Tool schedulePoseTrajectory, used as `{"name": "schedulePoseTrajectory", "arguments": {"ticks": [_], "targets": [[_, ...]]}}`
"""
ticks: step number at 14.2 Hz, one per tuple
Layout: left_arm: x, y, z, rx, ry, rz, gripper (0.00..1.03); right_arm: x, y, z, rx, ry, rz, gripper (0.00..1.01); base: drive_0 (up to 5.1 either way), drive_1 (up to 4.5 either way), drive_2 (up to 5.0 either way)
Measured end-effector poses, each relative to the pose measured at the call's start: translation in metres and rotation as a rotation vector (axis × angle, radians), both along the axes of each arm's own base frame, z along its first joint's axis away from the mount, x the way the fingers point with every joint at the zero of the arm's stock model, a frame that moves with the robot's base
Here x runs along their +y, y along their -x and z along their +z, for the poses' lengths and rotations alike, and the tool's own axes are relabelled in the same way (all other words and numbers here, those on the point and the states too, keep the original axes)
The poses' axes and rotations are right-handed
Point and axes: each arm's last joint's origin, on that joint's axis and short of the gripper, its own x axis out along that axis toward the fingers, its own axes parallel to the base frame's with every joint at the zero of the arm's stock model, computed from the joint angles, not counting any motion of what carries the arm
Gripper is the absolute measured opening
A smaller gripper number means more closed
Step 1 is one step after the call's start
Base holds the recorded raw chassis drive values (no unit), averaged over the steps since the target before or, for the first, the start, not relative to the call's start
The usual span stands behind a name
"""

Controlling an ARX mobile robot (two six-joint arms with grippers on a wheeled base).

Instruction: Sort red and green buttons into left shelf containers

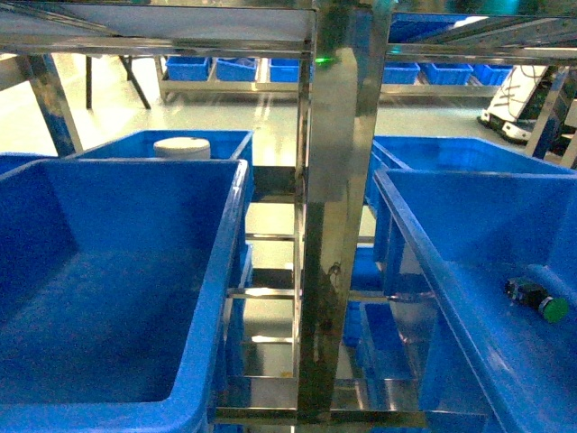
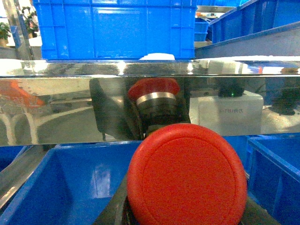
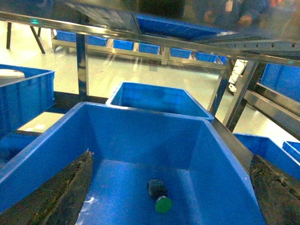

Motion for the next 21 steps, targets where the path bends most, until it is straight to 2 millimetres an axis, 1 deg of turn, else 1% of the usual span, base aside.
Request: {"name": "schedulePoseTrajectory", "arguments": {"ticks": [1, 2, 5, 6, 8, 14, 15, 16, 17, 19, 21], "targets": [[0.000, 0.000, 0.000, 0.000, 0.000, 0.000, 0.24, 0.007, 0.015, 0.007, -0.028, -0.009, 0.015, 0.98, 0.0, 0.00, 0.0], [0.000, 0.000, 0.000, 0.000, 0.000, 0.000, 0.24, 0.012, 0.026, 0.014, -0.043, -0.025, 0.027, 0.98, 0.0, 0.00, 0.0], [0.000, 0.000, 0.000, 0.000, 0.000, 0.000, 0.24, 0.022, 0.054, 0.040, -0.122, -0.087, 0.009, 0.98, 0.0, 0.00, 0.0], [0.000, 0.000, 0.000, 0.000, 0.000, 0.000, 0.24, 0.025, 0.060, 0.044, -0.134, -0.102, 0.003, 0.98, 0.0, 0.00, 0.0], [0.000, 0.000, 0.000, 0.000, 0.000, 0.000, 0.24, 0.029, 0.063, 0.042, -0.127, -0.108, 0.032, 0.98, 0.0, 0.00, 0.0], [0.000, 0.000, 0.000, 0.005, 0.000, 0.002, 0.24, 0.029, 0.062, 0.040, -0.115, -0.110, 0.030, 0.98, 0.0, 0.00, 0.0], [0.001, 0.004, -0.003, 0.047, -0.007, 0.042, 0.24, 0.029, 0.062, 0.039, -0.114, -0.113, 0.030, 0.98, 0.0, 0.00, 0.0], [0.006, 0.012, -0.023, 0.174, -0.036, 0.074, 0.24, 0.029, 0.062, 0.040, -0.114, -0.113, 0.030, 0.98, 0.0, 0.00, 0.0], [0.017, 0.004, -0.049, 0.320, -0.056, 0.052, 0.24, 0.029, 0.062, 0.040, -0.115, -0.113, 0.031, 0.98, 0.0, 0.00, 0.0], [0.028, -0.008, -0.071, 0.453, -0.058, 0.048, 0.24, 0.029, 0.062, 0.040, -0.114, -0.113, 0.031, 0.98, 0.0, 0.00, 0.0], [0.041, -0.023, -0.080, 0.539, -0.031, 0.042, 0.24, 0.029, 0.062, 0.039, -0.114, -0.113, 0.030, 0.98, 0.0, 0.00, 0.0]]}}
